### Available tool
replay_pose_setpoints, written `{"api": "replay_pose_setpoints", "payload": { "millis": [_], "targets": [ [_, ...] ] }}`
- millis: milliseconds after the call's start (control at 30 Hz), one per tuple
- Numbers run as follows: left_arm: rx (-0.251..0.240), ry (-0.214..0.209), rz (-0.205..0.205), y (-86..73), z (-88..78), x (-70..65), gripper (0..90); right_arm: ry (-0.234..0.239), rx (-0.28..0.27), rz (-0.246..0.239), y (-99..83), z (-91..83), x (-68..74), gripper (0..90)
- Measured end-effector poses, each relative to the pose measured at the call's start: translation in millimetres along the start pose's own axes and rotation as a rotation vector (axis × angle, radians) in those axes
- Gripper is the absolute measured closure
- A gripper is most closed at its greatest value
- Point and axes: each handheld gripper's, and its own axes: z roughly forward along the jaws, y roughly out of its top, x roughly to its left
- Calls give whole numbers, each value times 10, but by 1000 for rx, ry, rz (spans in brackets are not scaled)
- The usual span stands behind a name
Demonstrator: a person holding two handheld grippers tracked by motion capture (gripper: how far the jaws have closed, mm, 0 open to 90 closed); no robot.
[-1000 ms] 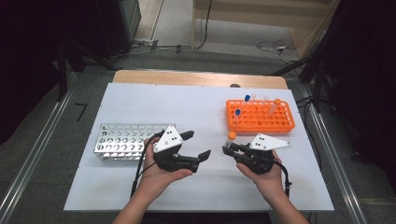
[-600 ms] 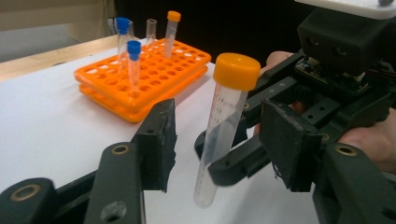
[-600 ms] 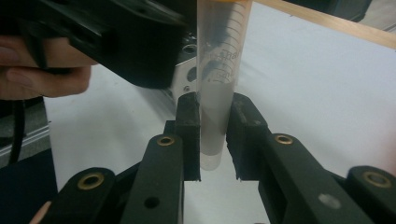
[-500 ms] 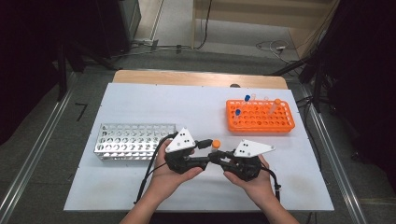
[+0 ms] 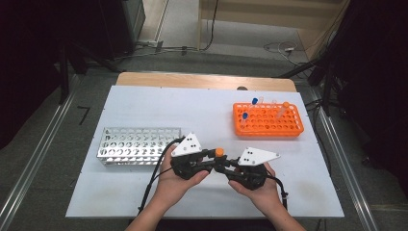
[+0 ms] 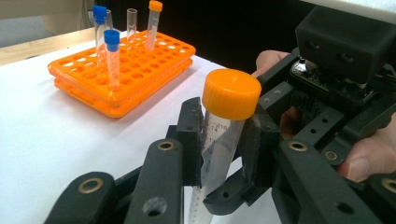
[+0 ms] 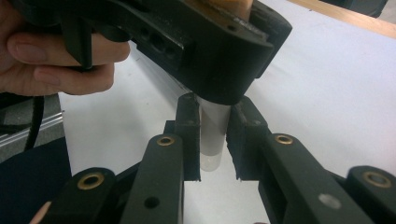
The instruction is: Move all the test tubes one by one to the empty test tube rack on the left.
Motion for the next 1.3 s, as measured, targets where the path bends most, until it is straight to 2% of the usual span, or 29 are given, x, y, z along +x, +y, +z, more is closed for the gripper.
{"api": "replay_pose_setpoints", "payload": {
  "millis": [133, 333, 467, 633, 667, 733, 800, 833, 867, 933, 1000, 1067, 1100, 1200, 1300],
  "targets": [
    [0, 15, 7, -9, -22, 12, 744, 7, -1, 9, -4, 14, 0, 734],
    [-10, 9, 4, -11, -38, 18, 748, 20, -8, 9, -13, 16, -2, 716],
    [-25, 20, 4, 1, -82, 39, 748, 49, -13, 6, -23, 4, -10, 610],
    [-45, 40, -15, 16, -171, 109, 749, 44, -33, 24, -54, -59, -45, 429],
    [-45, 40, -15, 16, -171, 109, 748, 44, -33, 24, -54, -59, -45, 429],
    [-52, 50, -16, 22, -211, 143, 748, 35, -47, 28, -85, -128, -102, 352],
    [-56, 63, -17, 29, -256, 175, 748, 29, -53, 29, -97, -157, -120, 322],
    [-65, 77, -21, 38, -305, 206, 748, 13, -61, 31, -119, -217, -155, 249],
    [-65, 77, -21, 38, -305, 206, 748, 13, -61, 31, -119, -217, -155, 249],
    [-79, 107, -16, 59, -398, 263, 749, -4, -66, 30, -154, -313, -215, 150],
    [-84, 116, -19, 67, -438, 288, 749, -6, -70, 39, -171, -347, -235, 120],
    [-104, 146, -26, 93, -554, 366, 748, 3, -68, 54, -227, -445, -306, 18],
    [-104, 146, -26, 93, -554, 366, 748, 8, -67, 61, -249, -477, -331, 0],
    [-124, 185, -34, 125, -688, 475, 748, 8, -71, 71, -321, -571, -391, 0],
    [-141, 210, -45, 144, -761, 549, 748, -21, -74, 78, -377, -651, -445, 0]
  ]
}}
